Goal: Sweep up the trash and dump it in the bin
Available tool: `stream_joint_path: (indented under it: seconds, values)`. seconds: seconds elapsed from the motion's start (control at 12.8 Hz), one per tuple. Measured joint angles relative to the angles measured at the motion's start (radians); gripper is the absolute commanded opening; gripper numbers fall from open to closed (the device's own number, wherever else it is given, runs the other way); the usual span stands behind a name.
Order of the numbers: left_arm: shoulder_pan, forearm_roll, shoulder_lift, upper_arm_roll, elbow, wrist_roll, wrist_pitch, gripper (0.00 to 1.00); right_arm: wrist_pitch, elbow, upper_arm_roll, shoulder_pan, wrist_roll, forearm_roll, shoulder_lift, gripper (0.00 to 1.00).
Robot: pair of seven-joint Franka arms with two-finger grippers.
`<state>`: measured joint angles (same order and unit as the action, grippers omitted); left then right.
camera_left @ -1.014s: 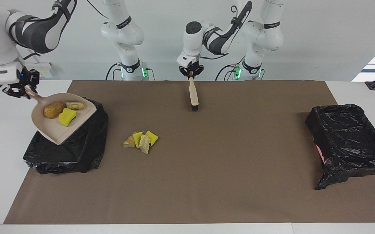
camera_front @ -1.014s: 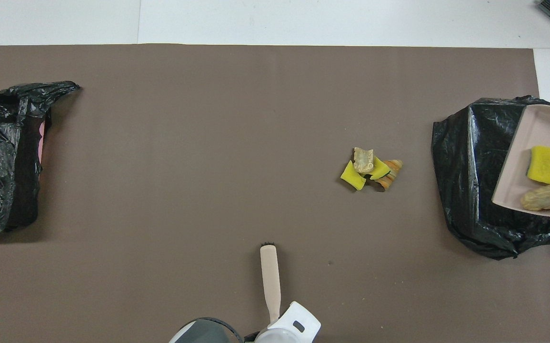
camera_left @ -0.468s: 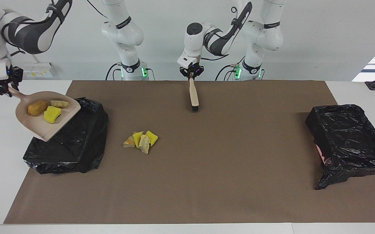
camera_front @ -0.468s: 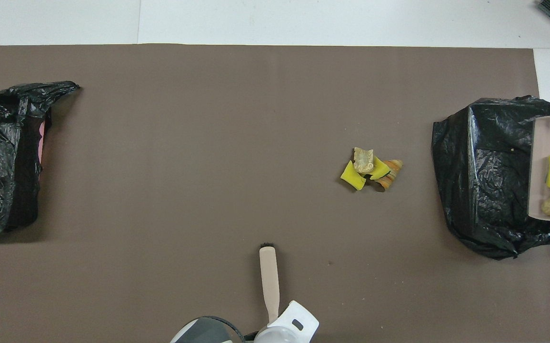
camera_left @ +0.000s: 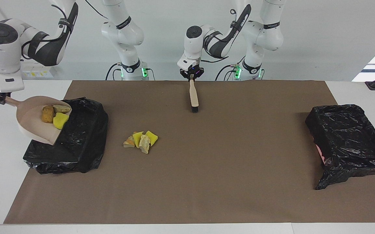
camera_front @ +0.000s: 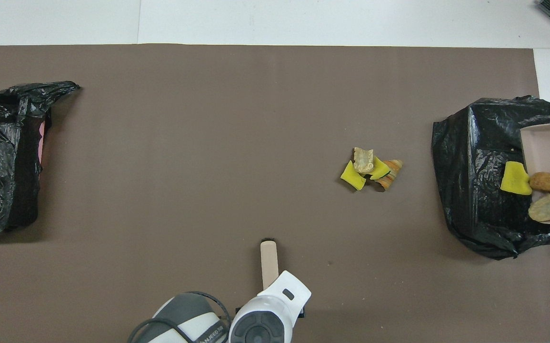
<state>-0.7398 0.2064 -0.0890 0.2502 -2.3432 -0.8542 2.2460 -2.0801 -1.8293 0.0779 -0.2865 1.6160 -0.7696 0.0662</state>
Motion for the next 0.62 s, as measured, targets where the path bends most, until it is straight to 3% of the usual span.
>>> stream_joint_path:
  seconds: [0.31, 0.62]
  values:
    - [0.216, -0.117, 0.019, -0.011, 0.187, 0.187, -0.123, 1.00, -0.002, 0.002, -0.003, 0.065, 0.009, -0.157, -0.001, 0.00]
    - [0.425, -0.135, 0.047, -0.017, 0.433, 0.421, -0.297, 1.00, -0.001, 0.018, -0.004, 0.081, 0.027, -0.180, -0.016, 0.00]
